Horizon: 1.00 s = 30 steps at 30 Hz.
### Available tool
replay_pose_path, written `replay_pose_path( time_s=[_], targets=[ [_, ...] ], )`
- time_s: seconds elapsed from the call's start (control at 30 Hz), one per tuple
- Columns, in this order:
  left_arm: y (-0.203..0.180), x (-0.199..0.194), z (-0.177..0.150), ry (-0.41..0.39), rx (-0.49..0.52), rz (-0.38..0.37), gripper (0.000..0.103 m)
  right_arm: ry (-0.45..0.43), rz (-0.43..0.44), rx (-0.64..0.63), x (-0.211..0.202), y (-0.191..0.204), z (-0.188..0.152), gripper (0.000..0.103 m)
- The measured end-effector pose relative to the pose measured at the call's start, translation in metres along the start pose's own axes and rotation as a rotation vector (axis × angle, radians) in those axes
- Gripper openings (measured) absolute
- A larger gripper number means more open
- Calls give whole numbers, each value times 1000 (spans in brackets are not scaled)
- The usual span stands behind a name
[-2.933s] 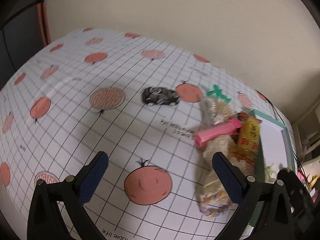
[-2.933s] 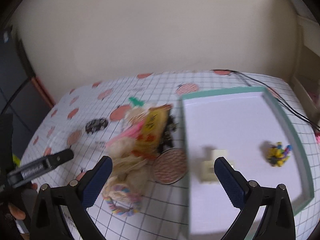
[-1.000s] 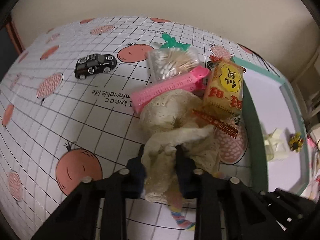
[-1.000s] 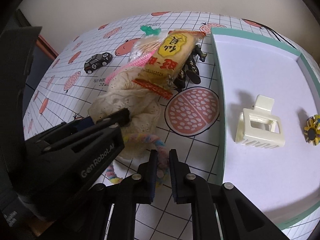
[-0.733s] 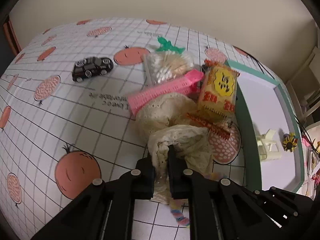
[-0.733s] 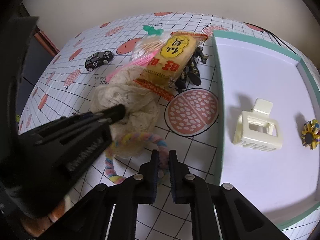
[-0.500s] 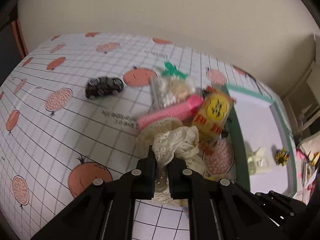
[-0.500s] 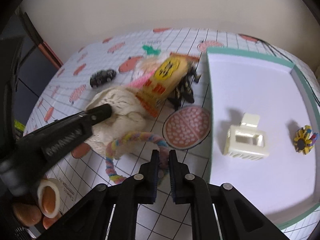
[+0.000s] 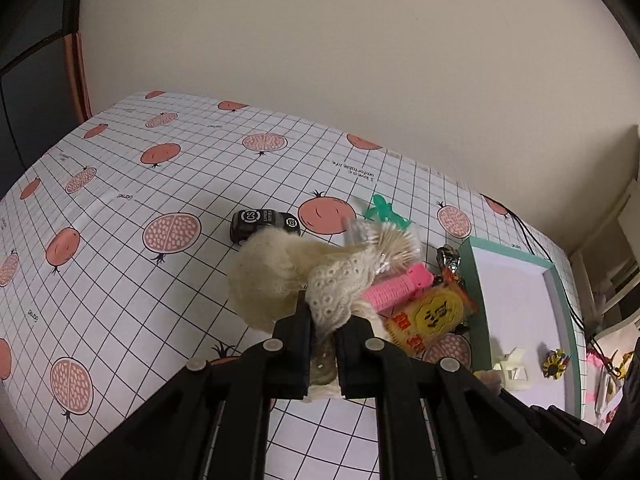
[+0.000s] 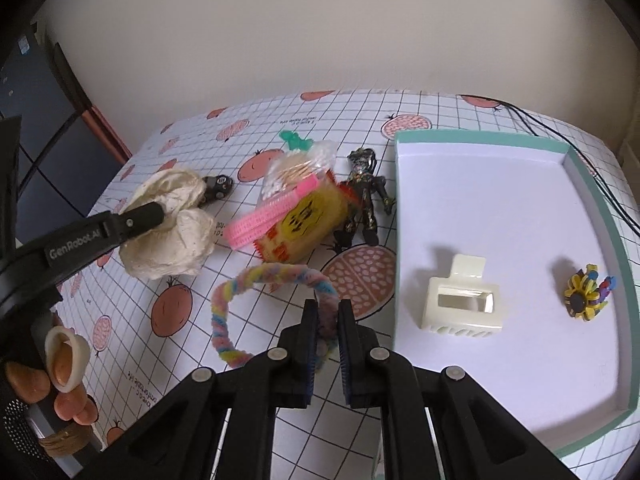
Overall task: Organize objects
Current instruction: 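Carry the lace cloth and pipe-cleaner ring over the teal tray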
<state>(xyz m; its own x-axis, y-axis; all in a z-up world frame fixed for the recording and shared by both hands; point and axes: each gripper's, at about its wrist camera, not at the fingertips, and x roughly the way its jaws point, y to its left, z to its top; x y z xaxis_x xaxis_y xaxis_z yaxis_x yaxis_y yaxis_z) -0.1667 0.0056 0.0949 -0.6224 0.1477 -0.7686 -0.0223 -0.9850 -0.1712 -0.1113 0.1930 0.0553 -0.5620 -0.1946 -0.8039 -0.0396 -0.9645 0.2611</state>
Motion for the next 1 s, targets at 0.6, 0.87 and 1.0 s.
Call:
replay_pose_path(
  time_s=[0.6,0.87,1.0],
  targets=[
    [-67,-27,-9,-75,125,-107,10,-84,-90,143,-53,-79,-8,10],
    [-120,-27,-32,-23,216,-203,10,-80,-186,227,-74,-133,-24,10],
    [-142,-24,-44,21,250,-252,10,-67,-220,274,-82,-158,-30,10]
  ],
)
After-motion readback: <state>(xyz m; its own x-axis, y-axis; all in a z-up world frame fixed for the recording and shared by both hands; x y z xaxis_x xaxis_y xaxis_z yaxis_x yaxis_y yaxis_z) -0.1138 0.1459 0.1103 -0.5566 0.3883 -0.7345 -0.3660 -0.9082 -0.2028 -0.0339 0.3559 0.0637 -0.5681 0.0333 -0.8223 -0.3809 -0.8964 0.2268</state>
